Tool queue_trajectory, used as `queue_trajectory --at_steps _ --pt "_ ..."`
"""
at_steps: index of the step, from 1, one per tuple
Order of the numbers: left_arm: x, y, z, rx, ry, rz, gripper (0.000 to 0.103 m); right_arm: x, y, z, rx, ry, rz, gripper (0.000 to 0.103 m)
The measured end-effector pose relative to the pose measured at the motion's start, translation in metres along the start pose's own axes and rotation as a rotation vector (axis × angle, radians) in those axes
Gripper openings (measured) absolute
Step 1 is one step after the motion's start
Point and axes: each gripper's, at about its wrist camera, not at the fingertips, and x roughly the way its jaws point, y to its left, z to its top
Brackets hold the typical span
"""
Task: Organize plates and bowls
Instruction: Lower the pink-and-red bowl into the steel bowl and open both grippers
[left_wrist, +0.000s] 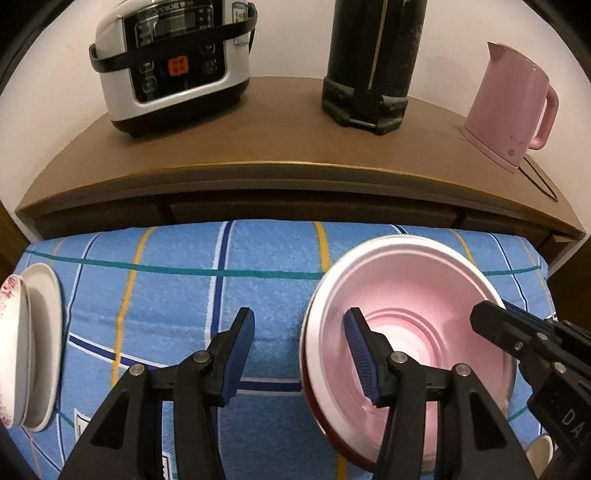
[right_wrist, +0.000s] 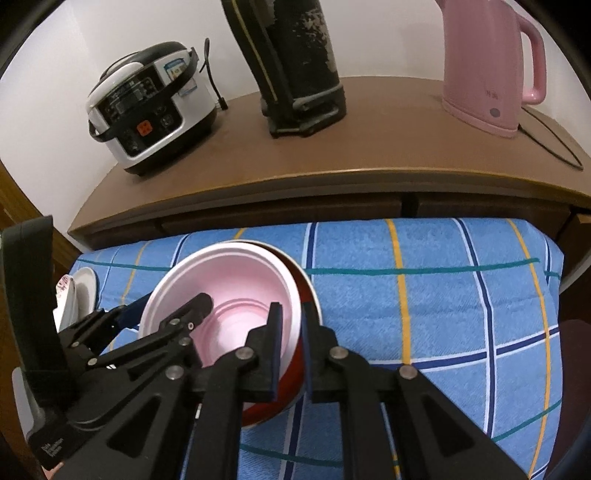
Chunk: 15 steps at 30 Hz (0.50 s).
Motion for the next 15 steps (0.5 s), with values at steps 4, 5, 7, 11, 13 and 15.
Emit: queue_trajectory --at_steps 4,5,7,11,13,15 --pt "0.004 0.006 0.000 -0.044 0.024 -0.071 0.054 -0.001 -0.002 -0.002 0.009 -0.007 0.020 0.011" --pt "0.004 0.008 0.000 -0.054 0.029 -0.084 0.054 -0.002 -0.003 -0.002 0.016 -0.007 0.028 0.011" --pt "0.004 0.012 0.001 -0.070 0.043 -0.108 0.054 -0.005 -0.004 -0.003 0.023 -0.014 0.037 0.013" --pt "-0.008 0.017 0.005 -0.070 0.022 -0.108 0.054 -0.016 -0.007 -0.003 0.042 -0.051 0.078 0.035" --pt "-0.014 0.019 0.008 -0.071 0.019 -0.118 0.054 -0.024 -0.007 -0.002 0.049 -0.077 0.049 0.055" --pt "-0.024 0.020 0.011 -0.075 0.004 -0.114 0.054 -0.035 -0.009 -0.002 0.051 -0.123 0.035 0.061"
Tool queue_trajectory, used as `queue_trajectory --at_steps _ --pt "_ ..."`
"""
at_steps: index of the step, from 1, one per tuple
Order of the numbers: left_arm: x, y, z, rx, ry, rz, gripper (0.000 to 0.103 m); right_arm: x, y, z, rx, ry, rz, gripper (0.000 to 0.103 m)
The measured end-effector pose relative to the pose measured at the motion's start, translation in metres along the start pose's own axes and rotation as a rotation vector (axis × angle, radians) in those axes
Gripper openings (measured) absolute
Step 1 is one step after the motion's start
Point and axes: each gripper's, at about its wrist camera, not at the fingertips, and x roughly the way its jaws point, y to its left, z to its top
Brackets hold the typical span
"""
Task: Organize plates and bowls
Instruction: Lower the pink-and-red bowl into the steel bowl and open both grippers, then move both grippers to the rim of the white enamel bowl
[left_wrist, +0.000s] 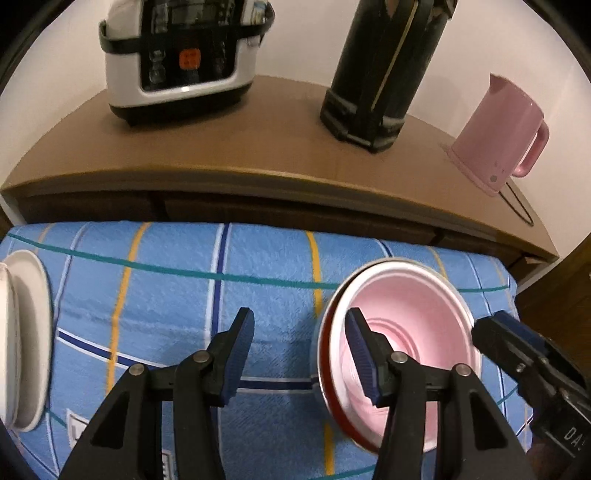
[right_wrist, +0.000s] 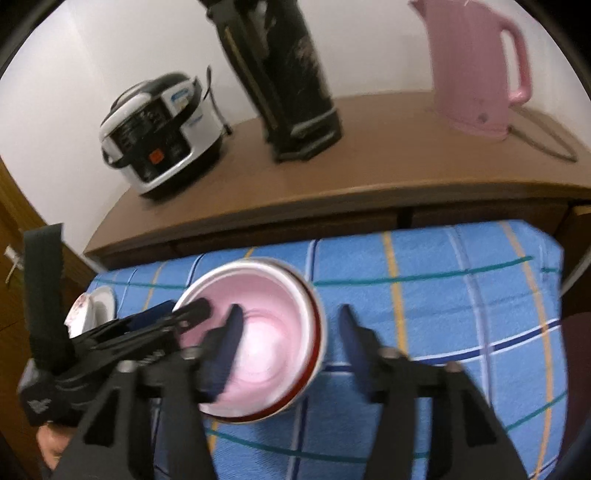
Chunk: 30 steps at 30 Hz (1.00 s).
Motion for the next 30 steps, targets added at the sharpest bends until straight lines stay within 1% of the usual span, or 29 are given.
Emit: queue_trajectory --at_steps 1,4,6,8,10,12,16,18,22,27,30 --pt "-0.006 0.000 0.001 -0.001 -0.012 -0.001 0.055 -0.006 -0.002 0.001 0.011 -0.015 0.010 0.061" --pt "-0.021 0.001 0.002 -0.019 -0.029 -0.006 0.061 -0.024 -0.008 0.002 0.034 -0.046 0.025 0.062" --pt "-0.034 0.000 0.002 -0.031 -0.049 -0.011 0.063 -0.034 -0.010 0.000 0.024 -0.064 0.008 0.063" --pt "-0.045 -0.007 -0.002 -0.009 -0.074 -0.004 0.065 -0.045 -0.013 -0.005 0.020 -0.085 -0.007 0.067" --pt "-0.054 -0.019 -0.011 0.037 -0.097 0.006 0.070 -0.053 -0.015 -0.013 0.007 -0.090 -0.023 0.071" --pt "-0.059 -0.033 -0.024 0.083 -0.110 0.014 0.070 -0.059 -0.015 -0.021 -0.015 -0.088 -0.061 0.071" --pt "-0.068 -0.057 -0.051 0.175 -0.157 0.069 0.070 -0.072 -0.019 -0.040 -0.067 -0.089 -0.192 0.072" --pt "-0.072 -0.065 -0.063 0.200 -0.168 0.079 0.070 -0.080 -0.023 -0.051 -0.079 -0.099 -0.243 0.072" --pt "-0.075 -0.077 -0.082 0.208 -0.150 0.054 0.070 -0.092 -0.030 -0.069 -0.070 -0.107 -0.281 0.072" --pt "-0.079 -0.092 -0.101 0.231 -0.174 0.101 0.070 -0.108 -0.029 -0.088 -0.092 -0.159 -0.367 0.072" --pt "-0.080 -0.099 -0.112 0.254 -0.175 0.121 0.070 -0.109 -0.033 -0.098 -0.082 -0.146 -0.367 0.072"
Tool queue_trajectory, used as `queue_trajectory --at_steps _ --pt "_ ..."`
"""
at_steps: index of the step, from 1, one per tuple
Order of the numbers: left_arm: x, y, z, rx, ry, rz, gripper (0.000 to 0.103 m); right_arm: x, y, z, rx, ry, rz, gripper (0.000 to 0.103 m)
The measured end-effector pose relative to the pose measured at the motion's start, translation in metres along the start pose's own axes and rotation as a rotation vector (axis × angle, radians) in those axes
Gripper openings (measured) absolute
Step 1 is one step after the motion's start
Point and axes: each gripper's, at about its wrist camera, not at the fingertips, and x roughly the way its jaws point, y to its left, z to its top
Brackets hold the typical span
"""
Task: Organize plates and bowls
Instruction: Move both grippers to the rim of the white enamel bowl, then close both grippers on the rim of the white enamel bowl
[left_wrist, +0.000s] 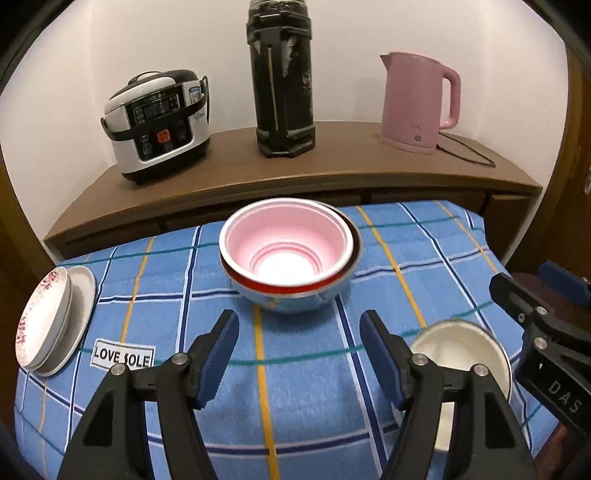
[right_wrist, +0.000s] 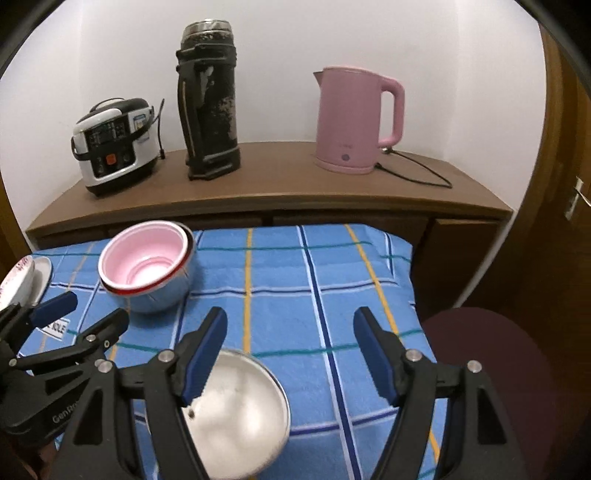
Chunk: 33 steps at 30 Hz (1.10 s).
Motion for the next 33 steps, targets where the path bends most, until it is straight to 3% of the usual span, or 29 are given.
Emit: queue_trajectory --at_steps 12,18,22,28,33 --pt "-0.007 -0.020 -0.021 0.029 0.003 0.020 0.070 -0.009 -0.006 -0.019 0.029 0.017 0.009 0.070" --pt "-0.007 -0.024 -0.023 0.026 0.006 0.025 0.070 -0.011 -0.008 -0.024 0.044 0.018 0.015 0.069" --pt "-0.005 -0.023 -0.024 0.001 0.016 -0.010 0.070 -0.009 -0.011 -0.027 0.056 0.030 0.025 0.069" --pt "0.000 -0.024 -0.024 -0.009 0.024 0.001 0.070 -0.008 -0.011 -0.028 0.040 0.028 -0.007 0.069" --pt "0.000 -0.023 -0.024 -0.009 0.018 0.004 0.070 -0.004 -0.014 -0.030 0.063 0.045 0.020 0.069"
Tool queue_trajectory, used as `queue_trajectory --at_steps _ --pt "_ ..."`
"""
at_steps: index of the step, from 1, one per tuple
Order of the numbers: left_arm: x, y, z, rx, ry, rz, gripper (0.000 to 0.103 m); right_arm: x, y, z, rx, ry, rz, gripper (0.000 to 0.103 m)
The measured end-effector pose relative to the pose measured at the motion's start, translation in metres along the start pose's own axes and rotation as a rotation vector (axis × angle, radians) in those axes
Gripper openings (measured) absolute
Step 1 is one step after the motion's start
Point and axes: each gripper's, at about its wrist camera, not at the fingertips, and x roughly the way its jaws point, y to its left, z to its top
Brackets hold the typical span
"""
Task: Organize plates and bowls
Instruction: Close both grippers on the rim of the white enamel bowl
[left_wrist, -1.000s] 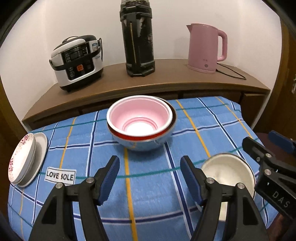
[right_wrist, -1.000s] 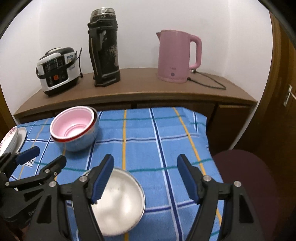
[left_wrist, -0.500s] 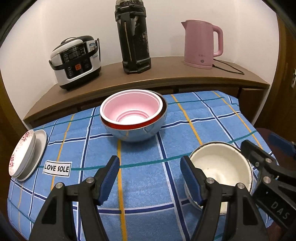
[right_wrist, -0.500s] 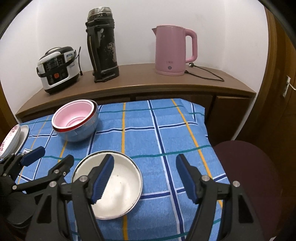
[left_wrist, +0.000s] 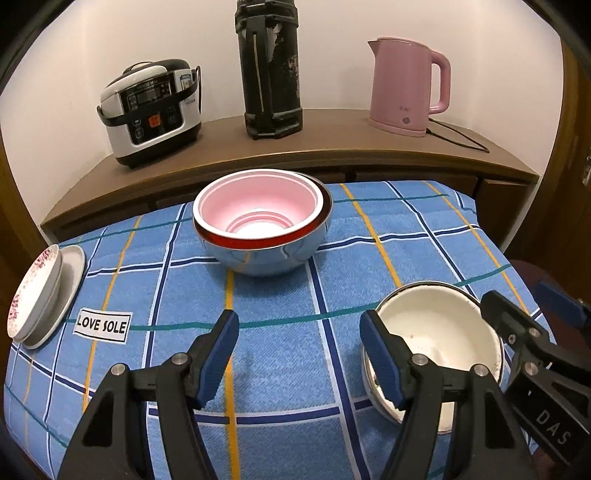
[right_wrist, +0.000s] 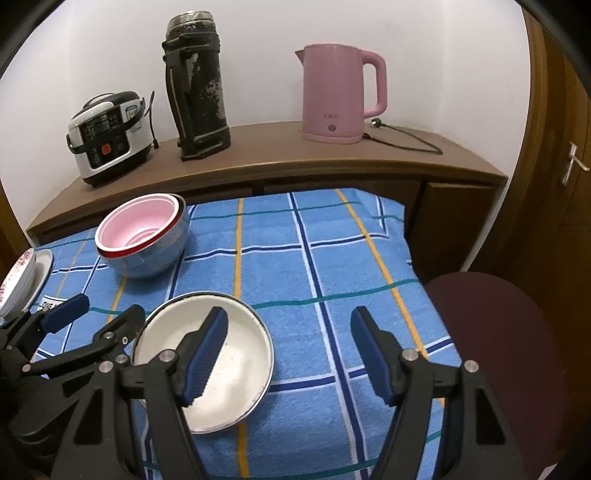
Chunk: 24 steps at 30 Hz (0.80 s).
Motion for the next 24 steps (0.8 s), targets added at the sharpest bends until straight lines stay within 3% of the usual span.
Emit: queue_trajectory --at_steps 4,6,8,12,16,24 --pt "0.000 -0.004 0.000 0.010 -0.005 0.004 0.070 0.001 0.002 -0.001 -0.006 0.005 0.007 0.064" --pt "0.001 -0.005 0.000 0.014 -0.001 -0.001 0.070 0.002 0.003 -0.001 -0.006 0.010 0.017 0.058" --pt "0.002 -0.006 -0.001 0.021 0.002 -0.002 0.070 0.004 0.004 -0.002 -0.003 0.025 0.028 0.043" --pt "0.001 -0.008 0.000 0.027 0.002 0.001 0.070 0.007 0.005 -0.004 -0.008 0.040 0.032 0.037" --pt "0.002 -0.010 -0.001 0.036 -0.002 0.006 0.070 0.009 0.008 -0.004 -0.012 0.052 0.044 0.024" --pt "0.003 -0.012 -0.002 0.039 0.014 -0.025 0.040 0.014 0.010 -0.008 -0.003 0.076 0.094 0.008"
